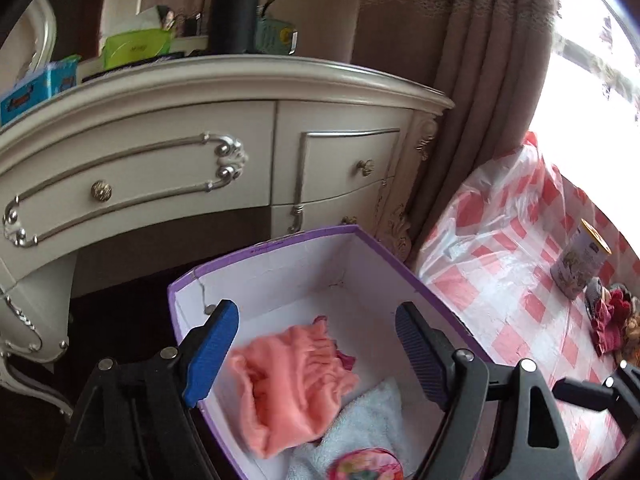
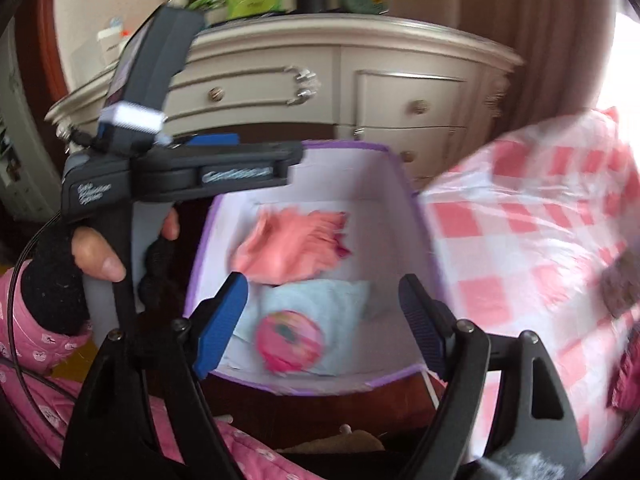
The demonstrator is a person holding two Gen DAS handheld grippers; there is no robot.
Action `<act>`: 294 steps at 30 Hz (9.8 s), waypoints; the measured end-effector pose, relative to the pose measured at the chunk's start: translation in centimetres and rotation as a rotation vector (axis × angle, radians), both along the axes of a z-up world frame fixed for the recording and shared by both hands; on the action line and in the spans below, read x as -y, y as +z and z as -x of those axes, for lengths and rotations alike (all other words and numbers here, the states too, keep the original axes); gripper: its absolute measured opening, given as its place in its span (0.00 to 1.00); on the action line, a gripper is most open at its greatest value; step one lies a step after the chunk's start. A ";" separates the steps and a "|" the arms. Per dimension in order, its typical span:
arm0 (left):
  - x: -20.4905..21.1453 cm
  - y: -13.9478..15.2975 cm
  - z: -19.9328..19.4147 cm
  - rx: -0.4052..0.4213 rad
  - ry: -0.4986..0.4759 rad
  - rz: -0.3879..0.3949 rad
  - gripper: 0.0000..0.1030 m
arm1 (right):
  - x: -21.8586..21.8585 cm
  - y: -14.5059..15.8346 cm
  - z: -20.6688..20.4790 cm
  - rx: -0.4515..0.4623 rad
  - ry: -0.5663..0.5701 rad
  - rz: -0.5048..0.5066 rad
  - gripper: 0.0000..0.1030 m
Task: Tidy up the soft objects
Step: 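Move both open tools back over the table toward the glove and sponge, then grasp the pink glove with the left tool while the right tool grasps the white-topped sponge, then carry glove and sponge to the white box and release both tools, then move both open tools back over the table toward the orange-print cloth, then grasp the orange-print cloth with the left tool while the right tool grasps the yellow sponge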
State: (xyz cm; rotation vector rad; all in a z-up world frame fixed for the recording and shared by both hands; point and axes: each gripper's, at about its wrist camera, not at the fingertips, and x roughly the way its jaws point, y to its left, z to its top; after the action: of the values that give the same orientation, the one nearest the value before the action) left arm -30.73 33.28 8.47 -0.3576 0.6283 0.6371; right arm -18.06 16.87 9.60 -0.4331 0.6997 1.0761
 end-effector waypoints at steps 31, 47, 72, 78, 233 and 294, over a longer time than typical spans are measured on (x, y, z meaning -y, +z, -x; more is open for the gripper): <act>37.7 -7.0 -33.0 -0.155 -1.005 0.104 0.15 | 46.9 -5.5 -5.8 -0.109 -1.248 -0.148 0.83; 33.2 -7.6 -25.8 -0.069 -1.067 0.316 0.61 | 52.1 -8.4 -17.9 -0.159 -1.360 -0.007 0.86; 36.9 -7.0 -27.5 -0.153 -1.014 0.159 0.82 | 42.8 -8.2 -8.5 -0.101 -1.140 0.062 0.62; 38.9 -7.0 -30.2 -0.189 -0.932 0.088 0.14 | 42.7 -8.3 -8.4 -0.102 -1.139 0.063 0.63; 34.1 -5.0 -32.0 -0.029 -0.857 0.197 0.81 | 42.5 -4.4 -7.3 -0.109 -1.135 -0.110 0.82; 33.4 -6.9 -30.5 -0.144 -0.894 0.175 1.00 | 43.5 -6.9 -5.5 -0.094 -1.081 -0.026 0.62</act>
State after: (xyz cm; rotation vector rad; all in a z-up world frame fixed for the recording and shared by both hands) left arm -0.25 -0.09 1.59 -0.1603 0.8970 -0.2516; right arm -12.55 -26.60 2.75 0.0550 0.8431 0.0791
